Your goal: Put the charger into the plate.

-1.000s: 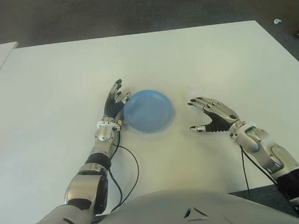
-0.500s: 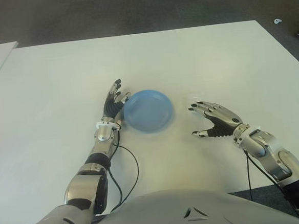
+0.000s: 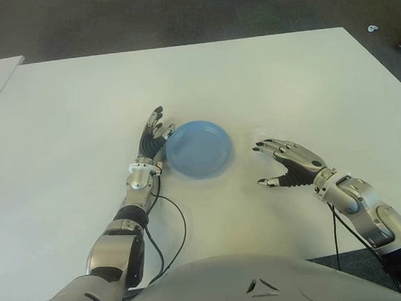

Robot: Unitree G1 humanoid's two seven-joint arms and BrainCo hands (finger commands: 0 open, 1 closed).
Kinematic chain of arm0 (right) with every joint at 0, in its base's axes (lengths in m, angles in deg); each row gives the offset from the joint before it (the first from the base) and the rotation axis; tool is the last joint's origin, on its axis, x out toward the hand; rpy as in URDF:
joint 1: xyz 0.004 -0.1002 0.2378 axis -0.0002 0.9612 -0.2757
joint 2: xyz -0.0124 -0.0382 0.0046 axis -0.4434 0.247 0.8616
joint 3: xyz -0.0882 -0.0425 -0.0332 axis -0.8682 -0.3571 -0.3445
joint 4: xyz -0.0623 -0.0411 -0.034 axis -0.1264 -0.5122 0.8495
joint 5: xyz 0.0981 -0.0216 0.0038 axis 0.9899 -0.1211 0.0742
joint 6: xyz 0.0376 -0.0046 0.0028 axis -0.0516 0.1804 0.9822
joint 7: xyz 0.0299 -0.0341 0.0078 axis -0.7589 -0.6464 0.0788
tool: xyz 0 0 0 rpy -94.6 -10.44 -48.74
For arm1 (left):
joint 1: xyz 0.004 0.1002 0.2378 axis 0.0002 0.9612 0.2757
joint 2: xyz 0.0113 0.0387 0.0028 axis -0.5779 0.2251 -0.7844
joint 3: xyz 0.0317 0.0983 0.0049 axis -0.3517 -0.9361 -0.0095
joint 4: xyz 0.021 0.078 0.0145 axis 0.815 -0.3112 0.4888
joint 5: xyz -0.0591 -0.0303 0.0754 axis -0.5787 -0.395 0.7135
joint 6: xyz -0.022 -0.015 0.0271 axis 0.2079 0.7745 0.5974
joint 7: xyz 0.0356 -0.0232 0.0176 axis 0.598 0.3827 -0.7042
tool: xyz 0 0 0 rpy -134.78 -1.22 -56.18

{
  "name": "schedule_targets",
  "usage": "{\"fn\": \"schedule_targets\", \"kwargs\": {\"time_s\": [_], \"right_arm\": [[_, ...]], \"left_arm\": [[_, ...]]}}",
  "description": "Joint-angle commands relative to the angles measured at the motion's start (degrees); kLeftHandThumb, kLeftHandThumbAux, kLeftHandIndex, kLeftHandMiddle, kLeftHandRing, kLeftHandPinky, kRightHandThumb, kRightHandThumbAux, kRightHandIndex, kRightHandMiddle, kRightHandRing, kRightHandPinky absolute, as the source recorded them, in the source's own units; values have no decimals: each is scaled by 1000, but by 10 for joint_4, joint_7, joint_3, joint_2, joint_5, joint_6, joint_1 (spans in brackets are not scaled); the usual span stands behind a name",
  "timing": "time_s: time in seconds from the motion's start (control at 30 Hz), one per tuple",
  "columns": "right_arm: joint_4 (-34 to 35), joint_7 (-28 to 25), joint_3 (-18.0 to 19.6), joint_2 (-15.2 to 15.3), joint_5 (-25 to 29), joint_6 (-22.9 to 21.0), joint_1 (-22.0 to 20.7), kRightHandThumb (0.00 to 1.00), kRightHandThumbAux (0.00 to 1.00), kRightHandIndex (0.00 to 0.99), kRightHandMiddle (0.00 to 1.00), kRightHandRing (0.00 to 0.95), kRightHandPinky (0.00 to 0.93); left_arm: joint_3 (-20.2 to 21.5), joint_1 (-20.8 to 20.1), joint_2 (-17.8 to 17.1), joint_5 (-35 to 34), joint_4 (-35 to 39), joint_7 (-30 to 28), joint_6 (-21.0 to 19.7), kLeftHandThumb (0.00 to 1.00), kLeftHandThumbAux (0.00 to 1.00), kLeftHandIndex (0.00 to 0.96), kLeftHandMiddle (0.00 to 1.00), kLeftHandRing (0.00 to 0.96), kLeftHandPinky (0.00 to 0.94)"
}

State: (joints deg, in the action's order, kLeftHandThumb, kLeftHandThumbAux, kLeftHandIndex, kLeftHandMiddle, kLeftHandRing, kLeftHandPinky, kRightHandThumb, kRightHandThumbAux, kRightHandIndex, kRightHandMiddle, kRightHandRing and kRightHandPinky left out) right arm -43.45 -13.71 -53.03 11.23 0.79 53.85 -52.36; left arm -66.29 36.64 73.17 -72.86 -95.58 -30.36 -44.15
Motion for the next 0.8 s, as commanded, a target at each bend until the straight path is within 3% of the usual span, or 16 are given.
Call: {"fn": "schedule_targets", "kwargs": {"time_s": [0.03, 0.3, 0.6, 0.8], "right_arm": [[7, -3, 5, -6, -5, -2, 5, 74, 348, 0, 0, 41, 0], [8, 27, 15, -19, -23, 4, -14, 91, 345, 0, 0, 10, 0], [-11, 126, 34, -31, -63, 35, -55, 173, 323, 0, 0, 0, 0], [-22, 133, 34, -36, -63, 39, -98, 233, 303, 0, 0, 0, 0]], "left_arm": [[-4, 57, -2, 10, -41, 0, -12, 0, 628, 26, 62, 36, 33], [-6, 58, -5, 14, -42, 0, -9, 0, 626, 23, 57, 31, 23], [-8, 60, -7, 20, -48, 9, -13, 0, 618, 14, 51, 24, 10], [-4, 60, -3, 14, -50, 5, -11, 0, 620, 15, 45, 15, 8]]}}
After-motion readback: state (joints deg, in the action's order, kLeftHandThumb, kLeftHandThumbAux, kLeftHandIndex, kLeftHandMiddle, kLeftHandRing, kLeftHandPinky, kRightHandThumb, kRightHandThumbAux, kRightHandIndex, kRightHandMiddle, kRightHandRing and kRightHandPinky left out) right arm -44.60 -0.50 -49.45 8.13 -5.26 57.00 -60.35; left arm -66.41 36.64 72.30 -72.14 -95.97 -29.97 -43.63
